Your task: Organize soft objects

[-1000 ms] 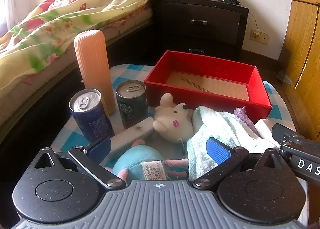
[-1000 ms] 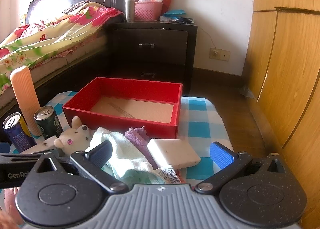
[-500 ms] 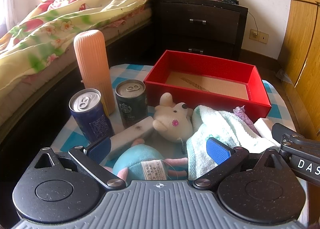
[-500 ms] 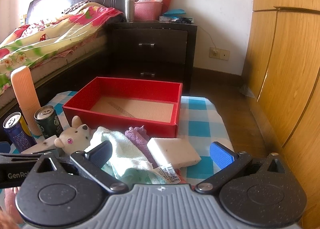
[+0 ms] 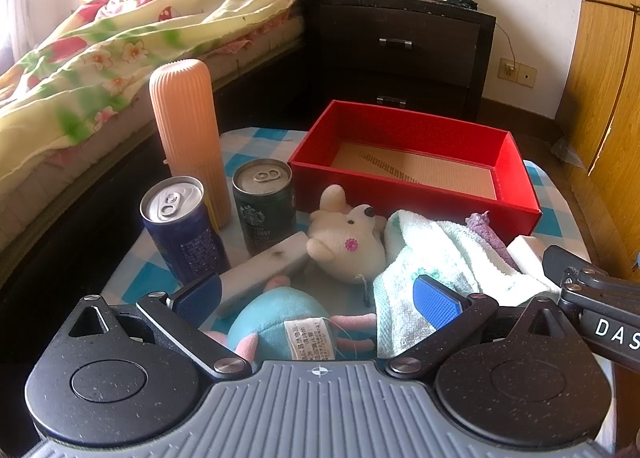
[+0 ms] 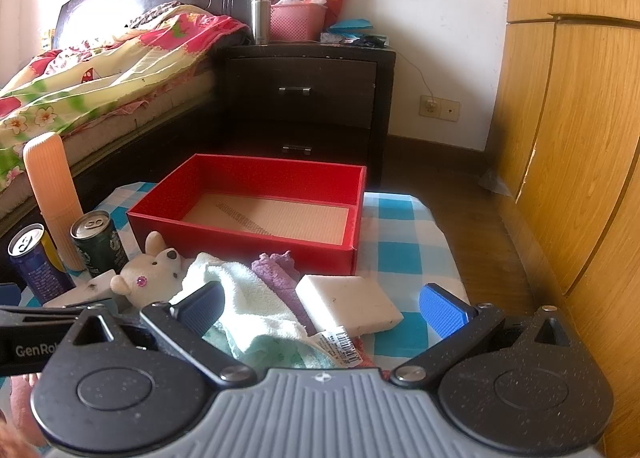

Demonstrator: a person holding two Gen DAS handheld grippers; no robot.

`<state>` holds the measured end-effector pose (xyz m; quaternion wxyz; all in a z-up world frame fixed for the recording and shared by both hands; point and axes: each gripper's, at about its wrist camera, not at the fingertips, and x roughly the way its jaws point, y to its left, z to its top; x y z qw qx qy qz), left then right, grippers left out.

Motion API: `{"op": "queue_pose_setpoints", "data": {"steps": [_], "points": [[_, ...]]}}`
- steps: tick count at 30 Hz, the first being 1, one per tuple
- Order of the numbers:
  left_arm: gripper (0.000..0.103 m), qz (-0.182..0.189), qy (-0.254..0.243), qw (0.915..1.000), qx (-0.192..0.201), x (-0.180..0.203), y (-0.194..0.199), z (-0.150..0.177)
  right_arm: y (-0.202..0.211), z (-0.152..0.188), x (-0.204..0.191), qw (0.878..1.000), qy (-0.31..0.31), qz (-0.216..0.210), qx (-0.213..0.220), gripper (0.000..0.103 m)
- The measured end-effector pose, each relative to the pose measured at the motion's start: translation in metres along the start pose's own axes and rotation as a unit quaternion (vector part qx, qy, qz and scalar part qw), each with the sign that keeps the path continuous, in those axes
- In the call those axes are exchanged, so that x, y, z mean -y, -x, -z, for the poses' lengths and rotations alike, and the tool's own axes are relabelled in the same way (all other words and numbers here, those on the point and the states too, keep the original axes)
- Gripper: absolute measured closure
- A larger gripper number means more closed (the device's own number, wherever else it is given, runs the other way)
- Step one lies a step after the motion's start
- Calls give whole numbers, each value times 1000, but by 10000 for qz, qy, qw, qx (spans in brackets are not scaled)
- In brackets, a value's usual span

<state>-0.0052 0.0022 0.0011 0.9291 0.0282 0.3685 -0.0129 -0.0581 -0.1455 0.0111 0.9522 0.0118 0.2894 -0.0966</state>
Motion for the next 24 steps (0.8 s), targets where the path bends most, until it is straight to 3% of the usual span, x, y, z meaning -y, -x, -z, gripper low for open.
{"op": "queue_pose_setpoints", "data": {"steps": [6,14,19,24], "points": [[6,1,-21,10000,91,-7,4,1,2,1,0,9999,-10,-90,101,18],[6,709,377,9964,-288,-55,14,2,4,-1,2,9998,187,-92,66,19],[6,513,576,9965,-315,-91,13,4,-10,-4,-6,9982,351,-350,-337,19],[6,501,357,9970,-464,-111,2,6,-24,-7,-24,9945,540,-670,-600,19]]}}
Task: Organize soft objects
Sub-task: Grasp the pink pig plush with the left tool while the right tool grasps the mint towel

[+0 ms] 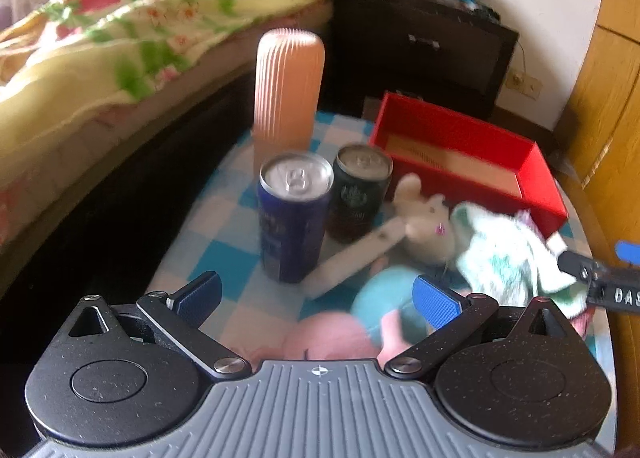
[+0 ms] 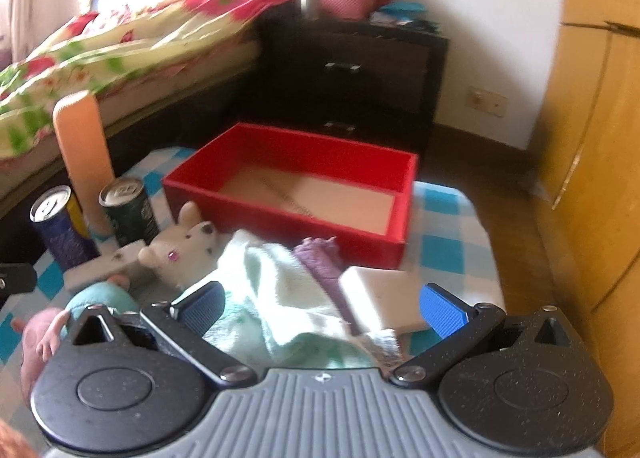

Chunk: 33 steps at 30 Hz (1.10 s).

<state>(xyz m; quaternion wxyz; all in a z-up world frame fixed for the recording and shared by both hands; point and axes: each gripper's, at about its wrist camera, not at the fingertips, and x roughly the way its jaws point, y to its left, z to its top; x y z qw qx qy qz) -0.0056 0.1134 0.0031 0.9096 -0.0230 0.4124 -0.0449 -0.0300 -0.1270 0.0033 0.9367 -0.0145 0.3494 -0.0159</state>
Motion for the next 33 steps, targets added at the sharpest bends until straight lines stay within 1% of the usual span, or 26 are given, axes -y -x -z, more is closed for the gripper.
{"op": "queue_pose_setpoints", "data": {"steps": [2,4,5,7,10,11,14,17,18,19,20,21,22,24,26,27,30,33], "points": [[7,221,-172,9995,-112,-1,-3,7,-5,-1,-5,9999,54,-52,-74,19],[7,372,-478,9979,-244,5,-6,17,-8,1,-7,9998,96,-57,-165,19],[8,390,-633,9969,-260,9,-9,23,-10,2,-7,9997,110,-58,-216,19],[9,397,-778,9954,-389,14,-17,31,-13,4,-6,9995,124,-45,-304,19],[13,368,-1021,9927,-529,25,-34,34,-16,7,-5,9991,145,-31,-405,19],[14,337,-1161,9912,-536,29,-37,33,-17,7,-5,9989,137,-35,-439,19],[14,189,-1548,9864,-511,38,-49,32,-18,7,-4,9986,146,-91,-497,19],[16,61,-1690,9837,-607,42,-58,31,-18,3,1,9985,202,-80,-498,19],[18,-29,-1816,9812,-655,44,-62,32,-18,2,5,9986,180,-62,-498,19],[19,-166,-2018,9769,-685,48,-66,35,-18,0,9,9986,127,-45,-509,19],[22,-340,-2264,9709,-703,52,-72,38,-19,-1,15,9986,53,-25,-531,19],[22,-492,-2433,9660,-718,54,-79,42,-21,-3,19,9984,-10,-10,-570,19],[22,-475,-2353,9684,-679,53,-80,41,-23,-4,23,9980,-65,-1,-625,19],[31,-373,-2081,9744,-766,46,-78,34,-26,-9,32,9974,-173,-34,-697,19],[31,-52,-1746,9806,-884,36,-74,29,-27,-15,41,9972,-341,-79,-660,19],[32,181,-1492,9836,-992,29,-71,28,-27,-17,45,9970,-432,-85,-643,19],[32,621,-1099,9849,-1184,16,-57,32,-32,-21,51,9954,-595,-269,-704,19],[32,933,-938,9849,-1118,9,-37,38,-38,-19,40,9925,-566,-627,-879,19]]}}
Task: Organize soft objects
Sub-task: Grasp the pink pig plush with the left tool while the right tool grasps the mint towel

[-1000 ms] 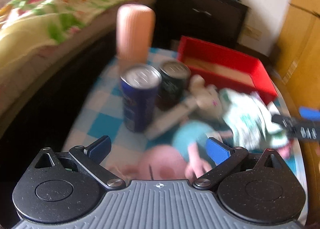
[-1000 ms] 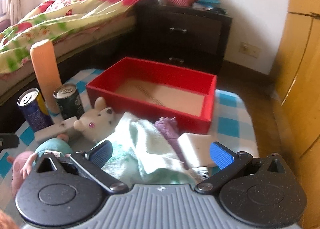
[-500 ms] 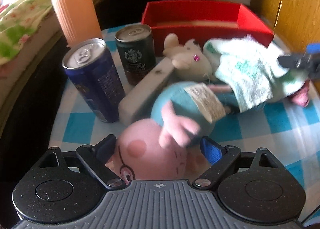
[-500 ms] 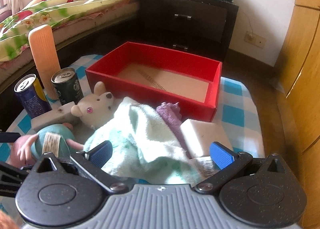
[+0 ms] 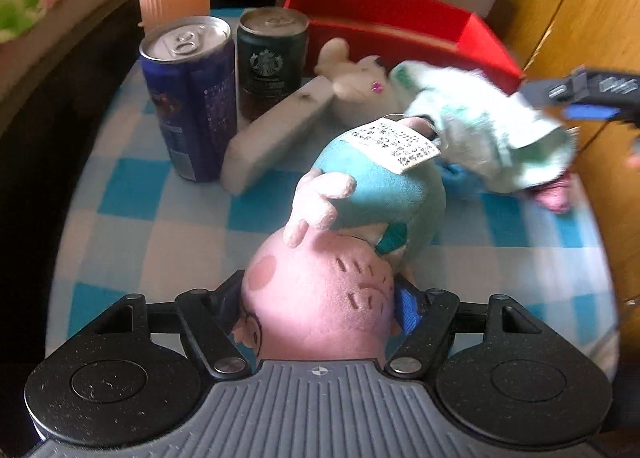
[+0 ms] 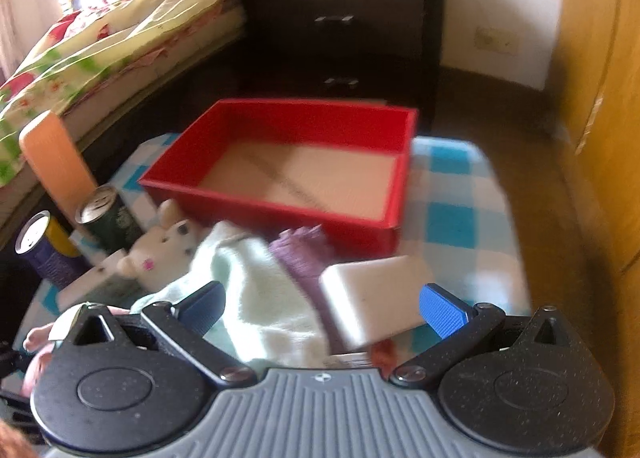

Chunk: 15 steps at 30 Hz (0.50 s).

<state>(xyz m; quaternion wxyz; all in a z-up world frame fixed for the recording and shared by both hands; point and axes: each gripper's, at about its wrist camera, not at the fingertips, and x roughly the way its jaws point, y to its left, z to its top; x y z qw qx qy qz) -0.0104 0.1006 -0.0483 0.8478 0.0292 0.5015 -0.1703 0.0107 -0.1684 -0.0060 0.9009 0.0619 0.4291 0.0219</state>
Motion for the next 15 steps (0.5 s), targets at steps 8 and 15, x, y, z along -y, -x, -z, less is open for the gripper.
{"op": "queue_pose_setpoints", "data": {"steps": [8,15], "points": [[31,607,348,9962,526,-2,34,-7,-37,6,-28,9980,273,-207,-539,40],[31,596,261,9961,590,6,39,-15,-52,15,-12,9917,-246,-568,-1124,93]]}}
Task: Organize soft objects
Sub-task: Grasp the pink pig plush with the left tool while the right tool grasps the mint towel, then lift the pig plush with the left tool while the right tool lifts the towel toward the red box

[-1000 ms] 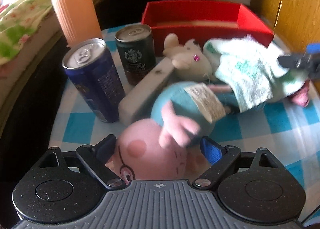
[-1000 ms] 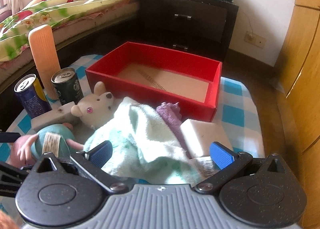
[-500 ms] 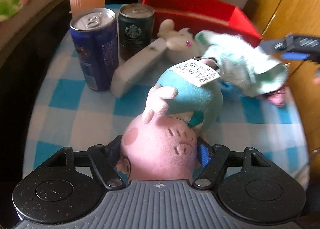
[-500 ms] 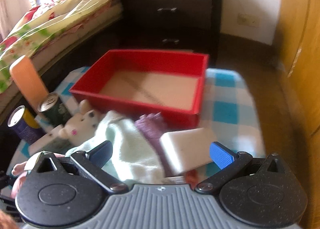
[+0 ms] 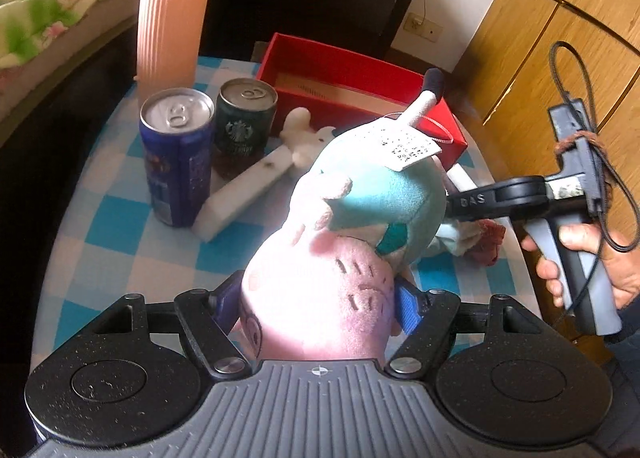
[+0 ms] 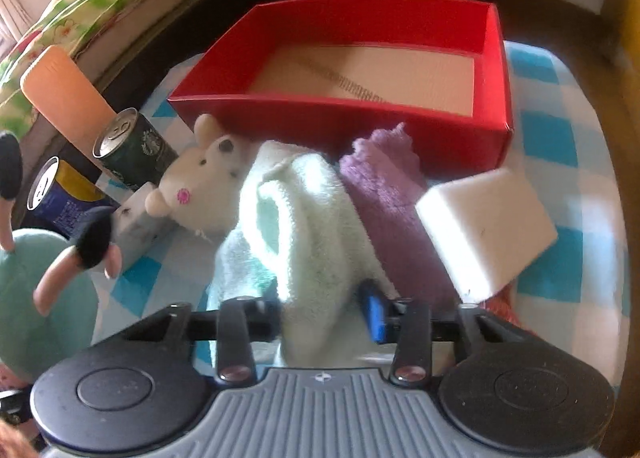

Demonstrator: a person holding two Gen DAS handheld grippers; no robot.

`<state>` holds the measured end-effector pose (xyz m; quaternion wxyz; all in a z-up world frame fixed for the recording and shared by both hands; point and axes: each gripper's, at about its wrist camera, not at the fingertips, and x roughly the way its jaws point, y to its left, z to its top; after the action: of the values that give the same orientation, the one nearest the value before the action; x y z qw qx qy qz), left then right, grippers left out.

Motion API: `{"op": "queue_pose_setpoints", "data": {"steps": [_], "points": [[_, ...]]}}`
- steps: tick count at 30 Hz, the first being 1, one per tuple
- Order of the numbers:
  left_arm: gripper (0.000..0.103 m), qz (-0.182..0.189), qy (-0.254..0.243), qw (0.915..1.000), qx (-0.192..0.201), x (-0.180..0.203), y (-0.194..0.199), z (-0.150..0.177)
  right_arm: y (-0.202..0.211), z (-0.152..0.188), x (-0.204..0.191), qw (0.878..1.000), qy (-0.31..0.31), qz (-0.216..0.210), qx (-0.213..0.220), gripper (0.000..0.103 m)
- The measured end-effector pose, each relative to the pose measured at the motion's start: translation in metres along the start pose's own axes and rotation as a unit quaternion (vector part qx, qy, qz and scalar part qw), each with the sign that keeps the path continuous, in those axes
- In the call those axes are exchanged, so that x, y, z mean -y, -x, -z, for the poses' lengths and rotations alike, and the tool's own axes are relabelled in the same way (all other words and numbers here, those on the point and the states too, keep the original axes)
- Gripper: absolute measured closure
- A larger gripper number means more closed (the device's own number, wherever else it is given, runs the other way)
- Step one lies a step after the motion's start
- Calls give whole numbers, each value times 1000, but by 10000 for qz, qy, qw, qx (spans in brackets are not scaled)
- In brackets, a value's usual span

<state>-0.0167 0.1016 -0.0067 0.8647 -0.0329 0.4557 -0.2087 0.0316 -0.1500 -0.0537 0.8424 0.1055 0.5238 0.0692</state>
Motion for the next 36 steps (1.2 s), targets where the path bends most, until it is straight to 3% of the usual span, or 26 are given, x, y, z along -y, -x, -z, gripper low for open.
{"op": "queue_pose_setpoints", "data": {"steps": [2,12,15,16,17,19,21,22,24,26,28,32,36], "points": [[31,-59,-48,10000,-5,4,-2,-1,5,3,5,9998,-106,-165,-18,102],[30,-82,1,9999,148,19,-2,-13,47,9,10,9953,-350,-881,198,103],[30,-51,77,9998,182,18,-3,-15,45,3,11,9964,-441,-657,287,103],[30,-43,122,9998,157,18,-4,-16,41,-2,10,9972,-459,-512,304,85],[30,-31,150,9998,123,18,-5,-16,35,-9,8,9975,-488,-407,311,62],[30,-40,157,9998,84,18,-8,-17,21,-17,2,9977,-499,-285,356,43],[30,-97,126,9999,68,17,-10,-17,0,-23,-5,9987,-411,-215,197,43],[30,-102,118,9999,54,17,-10,-17,-8,-23,-5,9987,-470,-166,138,45],[30,-73,145,9999,48,16,-9,-18,-20,-21,-4,9983,-576,-86,28,68],[30,-44,160,9998,93,14,-6,-18,-17,-19,2,9966,-727,-390,-58,90],[30,-63,207,9997,134,13,-4,-19,-4,-16,8,9937,-861,-717,-80,100],[33,-49,182,9998,45,18,-9,-21,18,-3,12,9948,-708,-738,4,103],[30,-371,-311,9988,51,35,-18,-21,33,11,10,9949,-588,-817,-25,103]]}}
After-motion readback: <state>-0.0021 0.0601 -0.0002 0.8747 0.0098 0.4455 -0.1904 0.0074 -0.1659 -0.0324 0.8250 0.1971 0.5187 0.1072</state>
